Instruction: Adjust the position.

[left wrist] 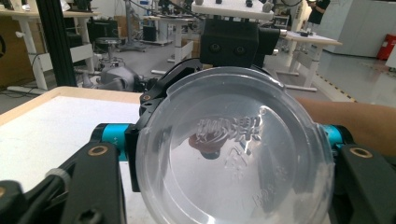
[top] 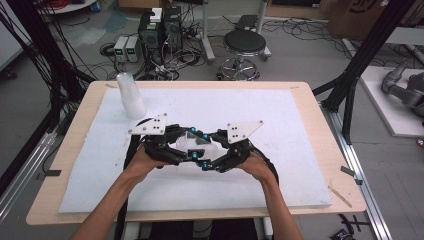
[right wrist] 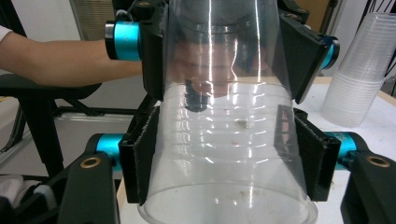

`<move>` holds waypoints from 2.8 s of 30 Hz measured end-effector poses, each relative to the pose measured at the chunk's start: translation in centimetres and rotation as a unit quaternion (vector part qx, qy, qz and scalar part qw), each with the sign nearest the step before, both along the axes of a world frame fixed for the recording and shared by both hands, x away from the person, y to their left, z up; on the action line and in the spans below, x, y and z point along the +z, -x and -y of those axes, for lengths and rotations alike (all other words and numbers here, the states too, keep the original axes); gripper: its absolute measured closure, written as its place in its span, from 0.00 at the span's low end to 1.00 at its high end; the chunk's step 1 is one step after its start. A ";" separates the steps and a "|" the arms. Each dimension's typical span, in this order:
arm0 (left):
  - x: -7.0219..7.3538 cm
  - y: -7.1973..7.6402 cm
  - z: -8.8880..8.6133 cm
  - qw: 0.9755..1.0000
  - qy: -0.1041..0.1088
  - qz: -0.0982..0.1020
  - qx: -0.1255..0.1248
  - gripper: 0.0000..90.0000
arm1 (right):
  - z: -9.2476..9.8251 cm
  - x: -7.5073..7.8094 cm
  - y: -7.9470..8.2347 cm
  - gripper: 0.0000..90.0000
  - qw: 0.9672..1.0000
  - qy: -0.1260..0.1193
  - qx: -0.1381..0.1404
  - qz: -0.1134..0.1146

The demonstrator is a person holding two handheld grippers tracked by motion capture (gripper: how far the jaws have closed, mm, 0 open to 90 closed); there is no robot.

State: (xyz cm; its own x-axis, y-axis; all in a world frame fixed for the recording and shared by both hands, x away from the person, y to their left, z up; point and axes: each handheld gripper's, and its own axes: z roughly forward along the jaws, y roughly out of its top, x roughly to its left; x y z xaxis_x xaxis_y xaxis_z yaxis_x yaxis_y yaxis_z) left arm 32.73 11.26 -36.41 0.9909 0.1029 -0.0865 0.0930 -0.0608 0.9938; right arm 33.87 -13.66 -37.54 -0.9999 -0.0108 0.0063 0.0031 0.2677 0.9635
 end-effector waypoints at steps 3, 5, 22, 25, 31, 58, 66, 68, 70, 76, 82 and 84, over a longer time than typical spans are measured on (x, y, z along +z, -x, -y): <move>0.0 0.0 0.0 1.000 -0.002 -0.001 0.000 0.43 | 0.0 0.0 0.1 0.39 1.000 0.001 0.001 -0.002; -0.1 0.0 0.0 1.000 -0.002 0.000 0.000 0.41 | 0.0 0.0 0.0 0.39 1.000 0.002 0.001 -0.001; 0.1 0.1 -1.5 0.997 -0.072 -0.002 0.011 0.13 | 0.4 0.1 -0.1 0.39 0.999 0.037 -0.017 0.000; 0.6 0.0 -1.7 0.992 -0.125 -0.001 0.014 0.13 | 0.6 0.3 -0.3 0.39 0.997 0.072 -0.020 0.000; 1.3 -0.9 -1.5 0.970 -0.244 -0.015 -0.003 0.15 | 0.5 1.5 -0.6 0.39 0.987 0.160 -0.023 0.003; 2.5 -3.5 0.8 0.888 -0.457 -0.041 -0.022 0.18 | -1.6 3.5 -2.2 0.39 0.939 0.344 -0.010 -0.003; 2.5 -3.4 2.0 0.885 -0.462 -0.035 -0.035 0.20 | -2.0 3.3 -2.2 0.39 0.935 0.354 -0.006 0.000; 2.5 -3.4 2.2 0.886 -0.461 -0.036 -0.036 0.21 | -2.1 3.2 -2.1 0.39 0.935 0.355 -0.006 0.002; 2.5 -3.3 2.6 0.884 -0.464 -0.034 -0.038 0.21 | -2.2 3.2 -2.0 0.39 0.935 0.356 -0.004 0.002; 2.4 -3.3 2.9 0.886 -0.459 -0.033 -0.044 0.25 | -2.3 3.2 -2.0 0.39 0.935 0.354 -0.001 0.003; 2.2 -3.3 3.3 0.885 -0.462 -0.035 -0.047 0.26 | -2.4 3.1 -2.0 0.39 0.934 0.357 -0.001 0.004; 2.2 -3.4 3.3 0.885 -0.461 -0.034 -0.049 0.29 | -2.4 3.2 -1.9 0.39 0.934 0.356 0.000 0.003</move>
State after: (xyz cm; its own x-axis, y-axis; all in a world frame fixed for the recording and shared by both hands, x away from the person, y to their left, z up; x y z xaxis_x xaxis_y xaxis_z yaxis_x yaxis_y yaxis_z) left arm 36.09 7.94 -34.23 0.9946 0.0750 -0.0711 0.1008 -0.8545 0.5096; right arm 35.81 -11.28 -34.39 -1.0000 -0.0060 0.0066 -0.0015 0.8411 0.5409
